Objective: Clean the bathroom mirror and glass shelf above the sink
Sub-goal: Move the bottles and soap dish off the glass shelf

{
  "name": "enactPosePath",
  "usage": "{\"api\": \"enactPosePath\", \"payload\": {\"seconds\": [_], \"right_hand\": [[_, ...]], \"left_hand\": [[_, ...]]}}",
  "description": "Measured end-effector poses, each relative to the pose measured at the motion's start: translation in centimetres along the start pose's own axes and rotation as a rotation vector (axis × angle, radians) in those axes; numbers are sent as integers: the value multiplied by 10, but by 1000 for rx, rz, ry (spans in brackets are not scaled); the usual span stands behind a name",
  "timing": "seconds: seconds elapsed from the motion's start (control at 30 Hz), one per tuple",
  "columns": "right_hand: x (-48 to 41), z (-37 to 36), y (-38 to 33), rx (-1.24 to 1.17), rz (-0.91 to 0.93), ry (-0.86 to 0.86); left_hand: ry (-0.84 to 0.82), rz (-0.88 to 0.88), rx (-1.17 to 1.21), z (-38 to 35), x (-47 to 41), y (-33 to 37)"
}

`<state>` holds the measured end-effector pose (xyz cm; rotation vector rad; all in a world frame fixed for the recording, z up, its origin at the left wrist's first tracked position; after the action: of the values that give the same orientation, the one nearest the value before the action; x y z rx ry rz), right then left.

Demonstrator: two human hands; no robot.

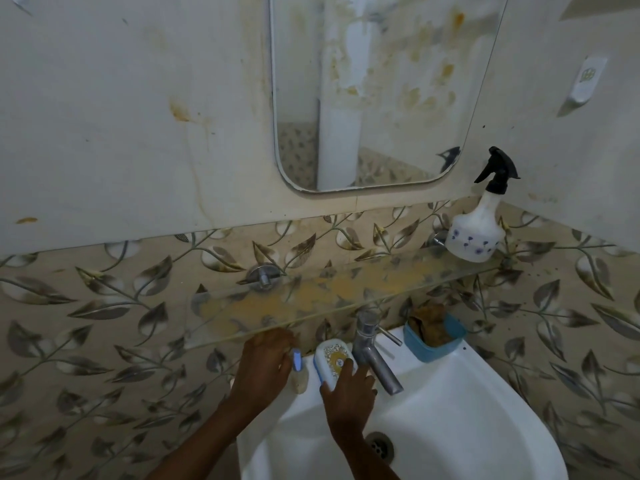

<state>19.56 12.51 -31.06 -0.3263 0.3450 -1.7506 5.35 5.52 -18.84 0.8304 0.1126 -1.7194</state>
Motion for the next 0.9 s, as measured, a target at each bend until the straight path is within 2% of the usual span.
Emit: {"api": "enactPosePath", "payload": {"seconds": [0.1, 0.17, 0.23, 0.3, 0.37, 0.43, 0.53, 0.6, 0.67, 0.8, 0.9], "right_hand": [[11, 9, -1, 35, -8, -14], [22, 31, 0, -62, 38, 41], [24, 64, 13, -298, 57, 58], [14, 108, 25, -398, -19, 35], [-15, 161, 39, -494, -60, 146], [-44, 220, 42, -631, -13, 335], [-94, 287, 31, -720, 69, 506], [-135, 319, 23, -690, 59, 547], [-179, 337, 18, -664, 22, 482], [-235, 344, 10, -810, -96, 160], [-251, 345, 3, -800, -94, 82]], "left_hand": [[38, -81, -61, -1, 1, 10], [16, -134, -101, -7, 1, 17], [-86, -160, -35, -14, -3, 26], [-215, -133, 45, -17, -12, 34], [-339, -134, 85, -17, -26, 49], [-395, -155, 113, -14, -41, 67], [-329, -214, 150, 1, -69, 96], [-236, -242, 142, 17, -89, 109], [-142, -253, 163, 35, -108, 116], [-24, -226, 223, 68, -138, 117], [62, -192, 256, 91, -151, 114]]}}
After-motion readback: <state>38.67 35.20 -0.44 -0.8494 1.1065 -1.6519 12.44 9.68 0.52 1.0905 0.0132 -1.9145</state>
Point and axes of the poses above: each hand's wrist, its own x-axis away from the middle knuckle, its own z-axis out of the back of the hand, y = z × x, the point moved 5 cm from there along -x, towards the middle knuckle, and after that the axes turned 13 degrees about -z, right-handed, at the moved point
